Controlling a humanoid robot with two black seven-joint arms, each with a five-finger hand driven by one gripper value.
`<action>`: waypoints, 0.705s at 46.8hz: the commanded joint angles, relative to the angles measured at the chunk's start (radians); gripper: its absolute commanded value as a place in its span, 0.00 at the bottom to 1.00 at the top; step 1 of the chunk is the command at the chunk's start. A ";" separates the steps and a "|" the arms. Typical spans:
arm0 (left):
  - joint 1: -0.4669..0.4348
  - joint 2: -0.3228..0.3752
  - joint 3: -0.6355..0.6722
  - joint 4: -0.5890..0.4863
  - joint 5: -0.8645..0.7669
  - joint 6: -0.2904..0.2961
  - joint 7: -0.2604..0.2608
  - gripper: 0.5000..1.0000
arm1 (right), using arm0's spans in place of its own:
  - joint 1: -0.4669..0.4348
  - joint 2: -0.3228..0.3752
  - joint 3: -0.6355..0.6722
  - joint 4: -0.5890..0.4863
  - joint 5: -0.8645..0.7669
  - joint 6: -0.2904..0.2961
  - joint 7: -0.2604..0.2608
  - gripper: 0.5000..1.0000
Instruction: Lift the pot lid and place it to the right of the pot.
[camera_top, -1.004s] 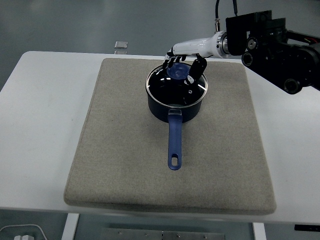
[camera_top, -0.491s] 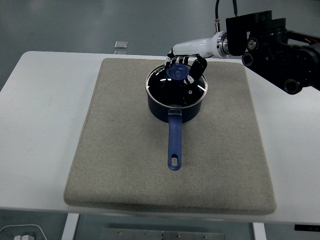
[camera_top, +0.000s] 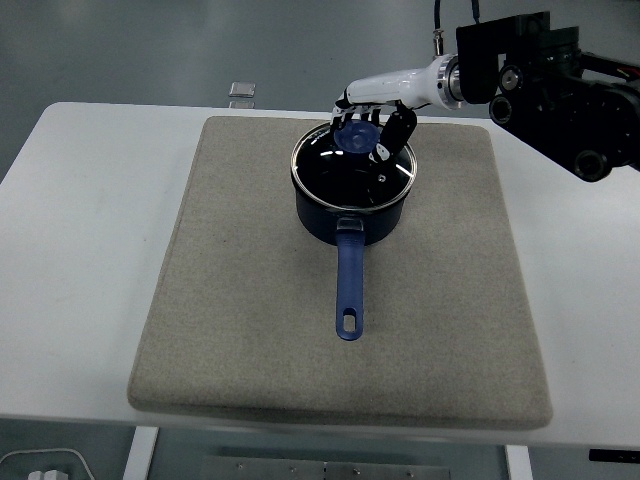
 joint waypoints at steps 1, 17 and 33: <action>0.000 0.000 0.000 0.000 -0.001 0.000 0.000 1.00 | 0.007 -0.004 0.001 0.000 0.008 0.011 -0.002 0.21; 0.000 0.000 0.000 0.000 0.000 0.000 0.000 1.00 | 0.024 -0.078 0.004 0.000 0.031 0.024 0.000 0.08; 0.000 0.000 0.000 0.000 0.000 0.000 0.000 1.00 | 0.026 -0.164 0.002 -0.002 0.033 0.025 0.000 0.00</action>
